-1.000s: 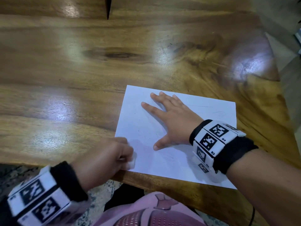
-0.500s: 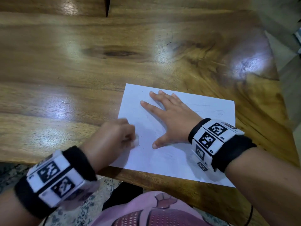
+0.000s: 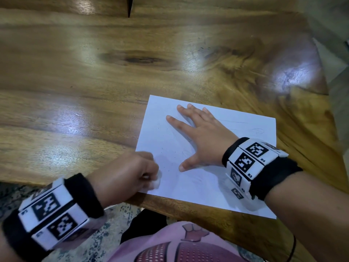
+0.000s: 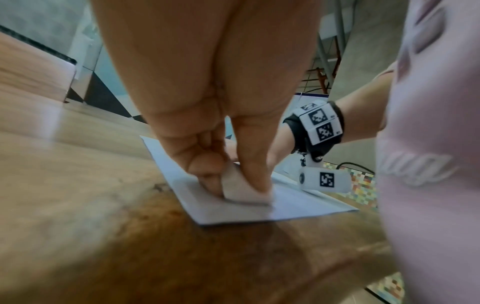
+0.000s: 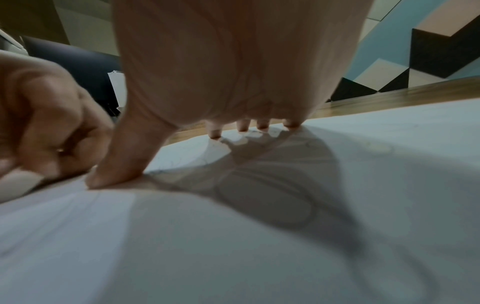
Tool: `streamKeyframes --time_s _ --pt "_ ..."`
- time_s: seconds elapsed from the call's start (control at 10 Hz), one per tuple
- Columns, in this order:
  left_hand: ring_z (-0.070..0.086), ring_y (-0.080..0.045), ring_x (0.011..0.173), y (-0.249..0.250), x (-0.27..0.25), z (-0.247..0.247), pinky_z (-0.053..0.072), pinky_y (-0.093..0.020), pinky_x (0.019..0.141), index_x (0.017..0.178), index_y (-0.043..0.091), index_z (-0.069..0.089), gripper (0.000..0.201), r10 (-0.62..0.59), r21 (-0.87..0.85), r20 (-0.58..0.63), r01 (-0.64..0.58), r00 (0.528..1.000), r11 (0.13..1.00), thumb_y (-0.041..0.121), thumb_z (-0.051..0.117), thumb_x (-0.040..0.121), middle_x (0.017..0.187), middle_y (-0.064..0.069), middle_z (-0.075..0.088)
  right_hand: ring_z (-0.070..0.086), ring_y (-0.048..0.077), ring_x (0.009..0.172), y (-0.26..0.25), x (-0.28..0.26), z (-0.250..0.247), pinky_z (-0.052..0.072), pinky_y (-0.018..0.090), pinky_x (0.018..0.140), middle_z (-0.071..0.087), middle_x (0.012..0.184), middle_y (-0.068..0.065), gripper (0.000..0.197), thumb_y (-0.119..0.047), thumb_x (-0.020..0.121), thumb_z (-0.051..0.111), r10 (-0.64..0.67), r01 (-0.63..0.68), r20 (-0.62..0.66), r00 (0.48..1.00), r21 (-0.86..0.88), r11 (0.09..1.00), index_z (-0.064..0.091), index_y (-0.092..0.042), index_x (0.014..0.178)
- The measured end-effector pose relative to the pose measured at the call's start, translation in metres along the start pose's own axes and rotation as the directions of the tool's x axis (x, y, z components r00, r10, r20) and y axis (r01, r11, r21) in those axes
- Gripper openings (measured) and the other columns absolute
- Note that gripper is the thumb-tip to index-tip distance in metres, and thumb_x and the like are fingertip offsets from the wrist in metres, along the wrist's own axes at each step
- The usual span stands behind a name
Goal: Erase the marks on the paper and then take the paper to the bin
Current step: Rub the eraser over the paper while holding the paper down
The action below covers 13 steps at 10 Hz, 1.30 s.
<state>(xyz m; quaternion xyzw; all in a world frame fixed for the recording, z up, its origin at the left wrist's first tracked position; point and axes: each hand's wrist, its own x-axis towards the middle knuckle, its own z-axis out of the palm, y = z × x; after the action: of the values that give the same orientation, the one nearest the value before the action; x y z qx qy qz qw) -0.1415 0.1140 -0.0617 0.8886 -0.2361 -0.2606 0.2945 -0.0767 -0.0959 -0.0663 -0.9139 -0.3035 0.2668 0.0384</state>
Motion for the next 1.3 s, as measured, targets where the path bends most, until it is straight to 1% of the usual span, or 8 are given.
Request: streamKeyframes --time_s 0.2,0.4,0.5,0.7,0.9,1.0,1.2,1.3 --pt "0.048 -0.005 0.061 0.002 0.019 -0.002 0.033 -0.011 0.059 0.065 0.02 0.058 0.015 0.019 0.036 -0.111 -0.015 0.994 0.999 0.023 0.069 0.074 0.07 0.011 0.045 -0.026 0.014 0.142 0.0 0.0 0.0 -0.015 0.036 0.116 -0.025 0.155 -0.007 0.118 -0.073 0.063 0.063 0.001 -0.001 -0.003 1.0 0.0 1.0 -0.015 -0.041 0.146" --pt "0.049 -0.005 0.062 -0.001 0.008 -0.004 0.034 -0.009 0.058 0.066 0.018 0.057 0.012 -0.001 0.055 0.067 -0.002 0.998 0.998 0.016 0.068 0.071 0.069 0.01 0.046 -0.025 0.014 0.142 0.0 0.0 0.0 -0.015 0.036 0.116 -0.024 0.155 -0.006 0.118 -0.072 0.063 0.065 0.001 -0.001 -0.007 1.0 0.007 1.0 -0.013 -0.041 0.146" --pt "0.043 -0.01 0.058 -0.003 0.022 -0.011 0.031 -0.008 0.054 0.063 0.017 0.059 0.015 0.004 0.136 -0.15 0.017 0.989 0.991 0.013 0.072 0.07 0.064 0.012 0.039 -0.024 0.015 0.142 0.0 0.0 0.001 -0.015 0.036 0.116 -0.023 0.155 -0.006 0.118 -0.072 0.063 0.065 0.0 0.0 -0.011 1.0 0.007 1.0 -0.013 -0.041 0.146" --pt "0.045 0.008 0.057 -0.007 -0.003 -0.005 0.032 -0.008 0.056 0.063 0.019 0.054 0.013 -0.033 0.017 0.089 0.032 0.995 0.999 0.017 0.067 0.065 0.062 0.017 0.044 -0.025 0.014 0.142 0.0 -0.001 0.0 -0.015 0.035 0.116 -0.024 0.155 -0.006 0.118 -0.072 0.063 0.065 -0.004 0.005 -0.009 1.0 0.021 1.0 -0.013 -0.04 0.146" --pt "0.043 -0.019 0.062 -0.002 0.05 -0.036 0.028 -0.021 0.052 0.07 0.011 0.061 0.013 -0.099 0.135 -0.36 0.157 0.928 0.978 0.018 0.07 0.074 0.066 -0.001 0.051 -0.023 0.014 0.143 0.001 0.0 0.001 -0.012 0.037 0.118 -0.022 0.156 -0.006 0.124 -0.073 0.062 0.065 0.003 -0.003 -0.018 1.0 0.012 1.0 -0.017 -0.033 0.147" --pt "0.047 -0.021 0.065 -0.002 0.057 -0.039 0.029 -0.025 0.051 0.071 0.01 0.06 0.014 -0.143 0.129 -0.341 0.197 0.929 0.972 0.019 0.069 0.075 0.067 -0.004 0.055 -0.022 0.013 0.143 0.0 0.0 0.0 -0.011 0.037 0.118 -0.021 0.156 -0.007 0.129 -0.073 0.06 0.066 0.009 -0.008 -0.021 1.0 0.022 1.0 -0.016 -0.027 0.148" --pt "0.048 -0.005 0.059 0.008 0.004 -0.002 0.034 -0.016 0.057 0.063 0.015 0.055 0.012 -0.049 0.08 0.078 0.043 0.996 0.996 0.016 0.065 0.07 0.065 0.011 0.045 -0.021 0.011 0.143 -0.001 -0.001 -0.002 -0.013 0.033 0.117 -0.021 0.156 -0.009 0.133 -0.071 0.059 0.068 0.014 -0.012 -0.037 0.999 0.056 0.998 -0.017 -0.021 0.148" --pt "0.052 -0.007 0.063 0.006 0.002 0.0 0.035 -0.014 0.06 0.065 0.018 0.055 0.011 -0.065 0.076 0.084 0.058 0.994 0.995 0.017 0.064 0.07 0.068 0.01 0.046 -0.023 0.009 0.142 0.0 -0.004 -0.003 -0.015 0.03 0.116 -0.023 0.155 -0.008 0.133 -0.068 0.061 0.071 0.015 -0.012 -0.033 0.999 0.089 0.996 -0.018 -0.02 0.148"
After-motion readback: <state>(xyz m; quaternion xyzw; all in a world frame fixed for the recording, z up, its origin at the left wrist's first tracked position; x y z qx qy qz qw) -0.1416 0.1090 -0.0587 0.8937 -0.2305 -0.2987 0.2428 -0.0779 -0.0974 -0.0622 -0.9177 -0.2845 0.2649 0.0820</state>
